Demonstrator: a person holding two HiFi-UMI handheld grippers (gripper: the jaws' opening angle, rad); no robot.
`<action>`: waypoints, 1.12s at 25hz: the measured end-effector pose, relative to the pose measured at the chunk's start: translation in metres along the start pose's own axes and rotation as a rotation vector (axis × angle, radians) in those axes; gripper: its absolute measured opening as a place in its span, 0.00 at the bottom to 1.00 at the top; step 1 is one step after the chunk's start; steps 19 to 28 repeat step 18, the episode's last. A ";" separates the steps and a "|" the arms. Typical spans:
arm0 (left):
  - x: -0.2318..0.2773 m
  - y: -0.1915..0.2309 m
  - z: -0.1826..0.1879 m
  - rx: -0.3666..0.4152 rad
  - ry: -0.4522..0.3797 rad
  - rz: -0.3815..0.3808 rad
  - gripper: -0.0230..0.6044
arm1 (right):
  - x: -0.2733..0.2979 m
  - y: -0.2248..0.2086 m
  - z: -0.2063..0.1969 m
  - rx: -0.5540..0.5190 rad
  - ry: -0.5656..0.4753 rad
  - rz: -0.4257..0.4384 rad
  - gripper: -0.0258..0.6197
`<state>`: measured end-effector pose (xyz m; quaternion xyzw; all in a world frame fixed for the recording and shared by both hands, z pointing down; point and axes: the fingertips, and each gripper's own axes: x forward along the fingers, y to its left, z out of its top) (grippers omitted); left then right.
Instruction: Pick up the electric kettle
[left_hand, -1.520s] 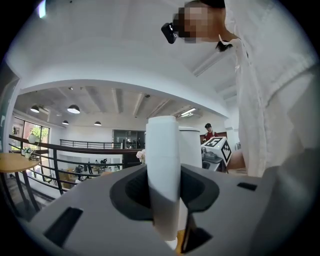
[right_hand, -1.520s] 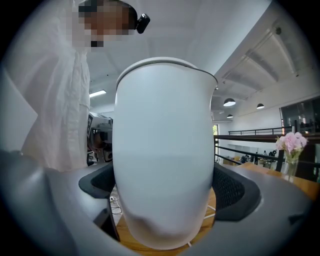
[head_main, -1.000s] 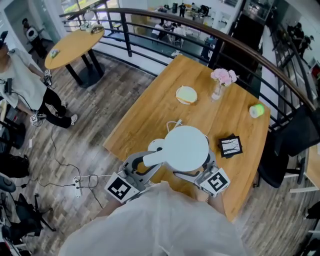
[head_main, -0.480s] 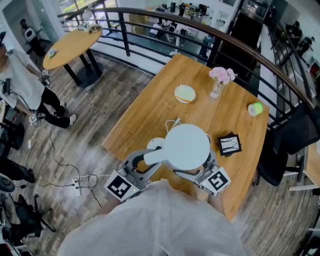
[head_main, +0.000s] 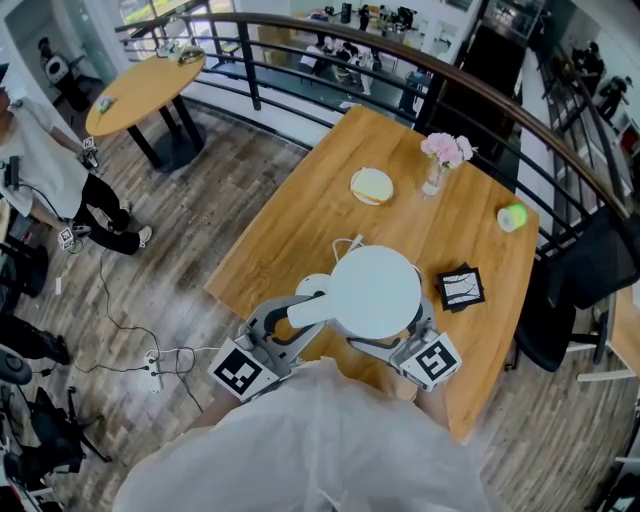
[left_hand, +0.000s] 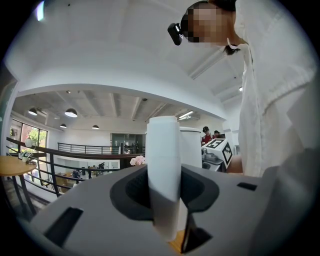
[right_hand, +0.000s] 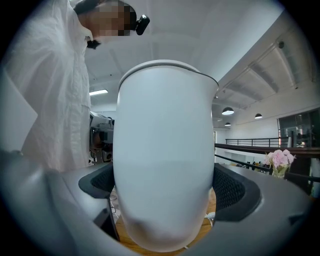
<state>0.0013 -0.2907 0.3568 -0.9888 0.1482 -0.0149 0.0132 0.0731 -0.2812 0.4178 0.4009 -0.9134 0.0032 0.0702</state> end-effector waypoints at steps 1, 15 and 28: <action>0.000 0.001 0.000 0.000 0.001 0.000 0.23 | 0.001 0.000 0.000 -0.001 0.002 0.000 0.93; -0.003 0.005 0.001 -0.005 -0.006 0.004 0.23 | 0.005 0.000 0.003 -0.017 0.011 -0.006 0.93; -0.004 0.006 0.002 0.006 -0.007 -0.001 0.23 | 0.006 -0.001 0.003 -0.022 0.009 -0.011 0.93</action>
